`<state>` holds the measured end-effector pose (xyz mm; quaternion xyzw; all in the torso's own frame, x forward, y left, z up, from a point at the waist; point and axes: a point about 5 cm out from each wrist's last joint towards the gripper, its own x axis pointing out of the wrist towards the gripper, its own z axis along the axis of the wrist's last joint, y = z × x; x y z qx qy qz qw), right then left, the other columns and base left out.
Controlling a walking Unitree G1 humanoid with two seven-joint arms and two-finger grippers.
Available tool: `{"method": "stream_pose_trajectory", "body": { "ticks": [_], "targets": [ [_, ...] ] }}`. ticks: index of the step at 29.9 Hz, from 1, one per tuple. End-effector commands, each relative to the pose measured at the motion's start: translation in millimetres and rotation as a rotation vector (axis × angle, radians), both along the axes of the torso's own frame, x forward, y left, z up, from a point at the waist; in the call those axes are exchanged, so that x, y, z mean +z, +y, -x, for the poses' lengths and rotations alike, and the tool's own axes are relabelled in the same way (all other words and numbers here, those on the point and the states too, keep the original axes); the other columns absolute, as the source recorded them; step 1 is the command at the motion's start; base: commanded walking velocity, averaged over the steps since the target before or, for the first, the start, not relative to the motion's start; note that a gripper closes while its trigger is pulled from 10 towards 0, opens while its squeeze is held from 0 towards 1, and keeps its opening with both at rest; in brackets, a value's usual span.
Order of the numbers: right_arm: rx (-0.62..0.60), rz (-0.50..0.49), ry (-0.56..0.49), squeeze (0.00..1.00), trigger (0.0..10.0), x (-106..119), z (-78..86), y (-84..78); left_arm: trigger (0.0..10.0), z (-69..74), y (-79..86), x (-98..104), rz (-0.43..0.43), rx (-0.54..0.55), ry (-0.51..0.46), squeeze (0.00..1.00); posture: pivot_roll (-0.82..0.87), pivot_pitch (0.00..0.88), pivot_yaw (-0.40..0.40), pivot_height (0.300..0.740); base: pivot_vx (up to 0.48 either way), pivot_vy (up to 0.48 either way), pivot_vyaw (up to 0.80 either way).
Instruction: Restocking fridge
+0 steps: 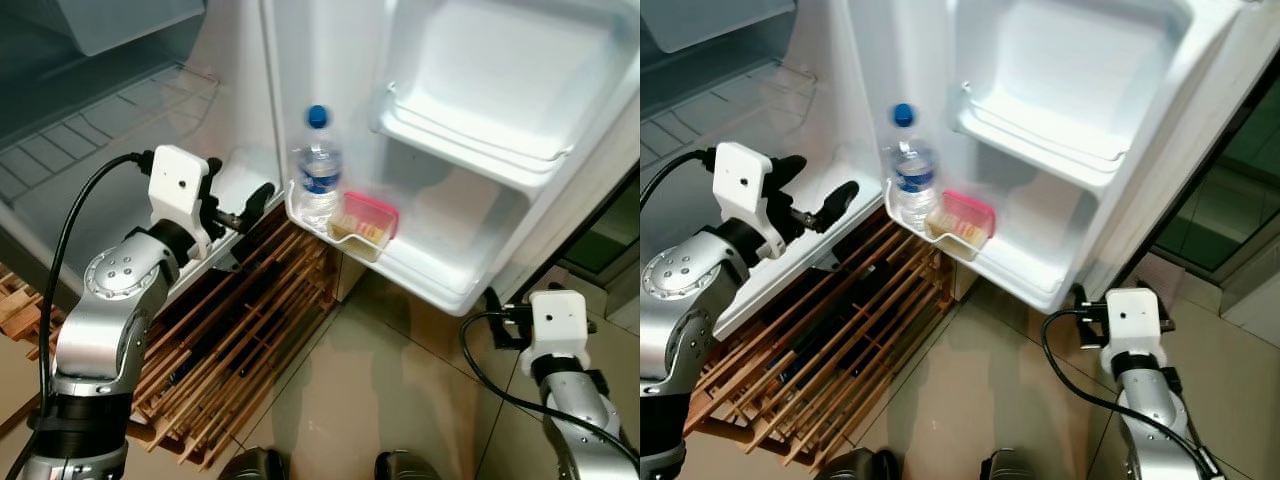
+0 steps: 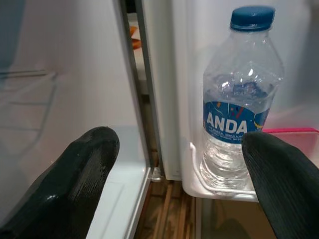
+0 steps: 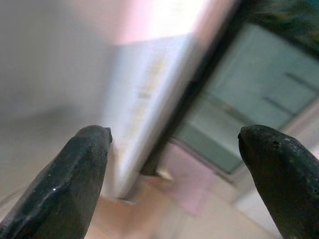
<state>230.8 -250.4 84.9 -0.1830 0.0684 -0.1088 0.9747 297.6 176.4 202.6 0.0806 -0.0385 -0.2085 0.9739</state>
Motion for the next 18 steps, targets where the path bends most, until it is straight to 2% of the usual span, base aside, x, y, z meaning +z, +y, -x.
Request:
{"method": "stream_pose_trajectory", "body": {
  "ticks": [1,3,5,6,7,10,13,15,16,17,18],
  "targets": [
    [-0.068,0.013,0.008,0.1,10.0,-1,2.6,-14.8,10.0,0.0,2.6,1,-0.006,0.017,-0.009,0.0,-0.15,0.063,0.019,0.74,0.0,0.0,0.0],
    [-0.039,-0.015,-0.018,0.1,10.0,3,0.9,-10.3,10.0,-0.3,4.0,0,-0.006,0.027,-0.013,0.0,-0.15,0.064,0.018,0.74,0.0,0.0,0.0],
    [0.02,-0.057,-0.033,0.1,10.0,4,0.8,3.2,10.0,-0.7,5.1,-1,-0.019,0.039,-0.016,0.0,-0.15,0.064,0.016,0.74,0.0,0.0,0.0],
    [0.02,-0.057,-0.033,0.1,10.0,4,0.8,3.2,10.0,-0.7,5.1,-1,-0.019,0.039,-0.016,0.0,-0.15,0.064,0.016,0.74,0.0,0.0,0.0],
    [0.137,-0.143,-0.026,0.1,10.0,1,4.3,28.0,10.0,-1.4,5.9,-7,-0.013,0.057,-0.003,0.0,-0.15,0.063,0.019,0.74,0.0,0.0,0.0],
    [0.249,-0.246,0.001,0.1,10.0,-4,11.7,52.2,10.0,-2.5,6.8,-19,0.024,0.116,0.028,0.0,-0.15,0.06,0.024,0.74,0.0,0.0,0.0],
    [0.293,-0.33,0.007,0.1,10.0,-4,17.0,61.5,10.0,3.7,5.4,-44,0.102,0.194,0.111,0.0,-0.16,0.057,0.029,0.74,0.0,0.0,0.0],
    [0.333,-0.378,0.014,0.1,10.0,0,19.7,64.9,10.0,13.3,3.0,-60,0.126,0.219,0.165,0.0,-0.16,0.057,0.029,0.74,0.0,0.0,0.0],
    [0.333,-0.378,0.014,0.1,10.0,0,19.7,64.9,10.0,13.3,3.0,-60,0.126,0.219,0.165,0.0,-0.16,0.057,0.029,0.74,0.0,0.0,0.0],
    [0.351,-0.396,0.018,0.1,10.0,1,20.7,66.5,10.0,17.3,1.9,-66,0.13,0.222,0.183,0.0,-0.16,0.057,0.029,0.74,0.0,0.0,0.0],
    [0.418,-0.431,0.031,0.1,10.0,5,22.5,72.5,10.0,29.1,-2.8,-79,0.133,0.219,0.222,0.0,-0.15,0.054,0.025,0.74,0.0,0.0,0.0]
  ]
}}
